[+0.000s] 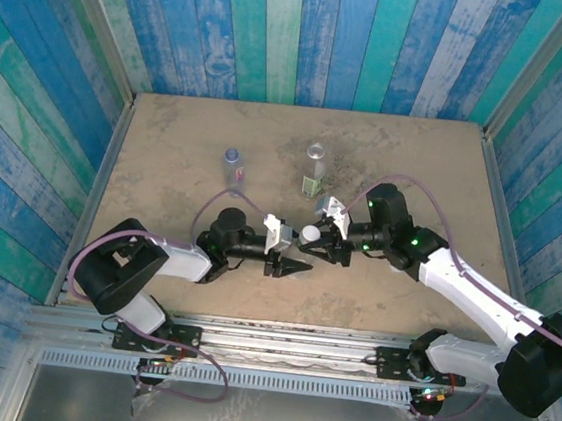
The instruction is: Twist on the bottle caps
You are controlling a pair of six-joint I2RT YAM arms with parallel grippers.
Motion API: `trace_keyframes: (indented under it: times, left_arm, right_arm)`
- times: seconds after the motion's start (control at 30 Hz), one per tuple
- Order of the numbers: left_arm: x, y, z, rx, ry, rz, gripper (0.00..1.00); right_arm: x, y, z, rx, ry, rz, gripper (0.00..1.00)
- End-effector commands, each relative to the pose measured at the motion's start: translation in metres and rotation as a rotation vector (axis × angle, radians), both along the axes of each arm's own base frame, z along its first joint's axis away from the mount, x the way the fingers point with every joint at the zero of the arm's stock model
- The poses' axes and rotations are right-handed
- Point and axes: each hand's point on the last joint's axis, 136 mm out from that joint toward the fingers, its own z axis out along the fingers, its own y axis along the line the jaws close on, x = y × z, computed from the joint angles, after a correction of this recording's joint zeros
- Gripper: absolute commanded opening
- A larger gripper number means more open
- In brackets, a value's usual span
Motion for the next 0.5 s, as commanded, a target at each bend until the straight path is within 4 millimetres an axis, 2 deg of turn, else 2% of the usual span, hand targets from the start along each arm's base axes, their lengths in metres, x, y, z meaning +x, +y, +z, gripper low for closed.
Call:
trace_keyframes:
  times: [0.0, 0.03, 0.1, 0.17, 0.3, 0.47]
  left_arm:
    - [0.000, 0.002, 0.020, -0.044, -0.072, 0.014, 0.54]
    - [0.000, 0.002, 0.019, -0.041, -0.074, 0.013, 0.53]
    - [0.000, 0.003, 0.019, -0.036, -0.081, 0.013, 0.53]
    - [-0.002, 0.003, 0.018, -0.029, -0.086, 0.005, 0.53]
    - [-0.009, -0.001, 0.015, 0.015, -0.083, -0.068, 0.53]
    - [-0.016, 0.000, 0.021, -0.008, -0.094, -0.101, 0.53]
  right_arm:
    - [-0.004, -0.001, 0.002, 0.016, 0.001, 0.000, 0.44]
    - [-0.003, -0.003, 0.003, 0.011, -0.011, -0.006, 0.48]
    - [-0.004, -0.007, 0.007, -0.005, -0.044, -0.012, 0.63]
    - [-0.007, -0.012, 0.013, -0.006, -0.091, -0.009, 0.68]
    - [-0.014, -0.014, 0.024, 0.019, -0.146, 0.020, 0.68]
    - [-0.023, -0.007, 0.035, 0.039, -0.134, 0.107, 0.61]
